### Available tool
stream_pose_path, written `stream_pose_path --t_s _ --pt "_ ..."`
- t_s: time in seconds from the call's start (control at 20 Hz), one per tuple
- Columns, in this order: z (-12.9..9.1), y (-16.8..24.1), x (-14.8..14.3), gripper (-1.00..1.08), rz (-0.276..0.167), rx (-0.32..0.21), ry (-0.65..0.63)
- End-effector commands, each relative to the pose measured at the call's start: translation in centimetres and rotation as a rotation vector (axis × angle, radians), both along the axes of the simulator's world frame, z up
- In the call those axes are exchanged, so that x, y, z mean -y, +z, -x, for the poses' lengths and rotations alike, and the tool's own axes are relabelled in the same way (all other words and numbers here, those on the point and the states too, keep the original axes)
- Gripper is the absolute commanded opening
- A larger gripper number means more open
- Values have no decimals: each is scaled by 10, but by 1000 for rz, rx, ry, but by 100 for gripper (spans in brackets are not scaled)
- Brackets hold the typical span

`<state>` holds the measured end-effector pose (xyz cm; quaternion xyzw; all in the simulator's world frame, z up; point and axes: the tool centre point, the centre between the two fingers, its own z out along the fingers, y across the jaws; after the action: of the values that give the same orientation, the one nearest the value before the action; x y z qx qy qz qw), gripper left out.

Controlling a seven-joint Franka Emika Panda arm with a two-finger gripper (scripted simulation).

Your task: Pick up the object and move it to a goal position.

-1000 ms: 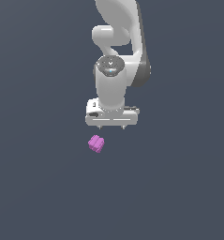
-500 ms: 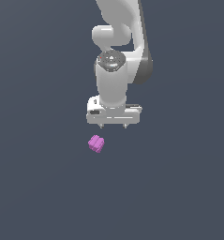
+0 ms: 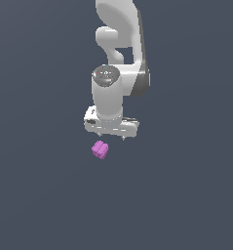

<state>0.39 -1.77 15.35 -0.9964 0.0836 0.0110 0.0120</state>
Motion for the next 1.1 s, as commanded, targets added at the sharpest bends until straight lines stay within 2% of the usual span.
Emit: stream_pose_path --t_s 0.0,0.5,1.05 --pt "-1 -13 12 100 4 2 -68" --pt "-2 -57 53 100 25 13 -291" --pt "-1 -69 59 100 28 14 -323"
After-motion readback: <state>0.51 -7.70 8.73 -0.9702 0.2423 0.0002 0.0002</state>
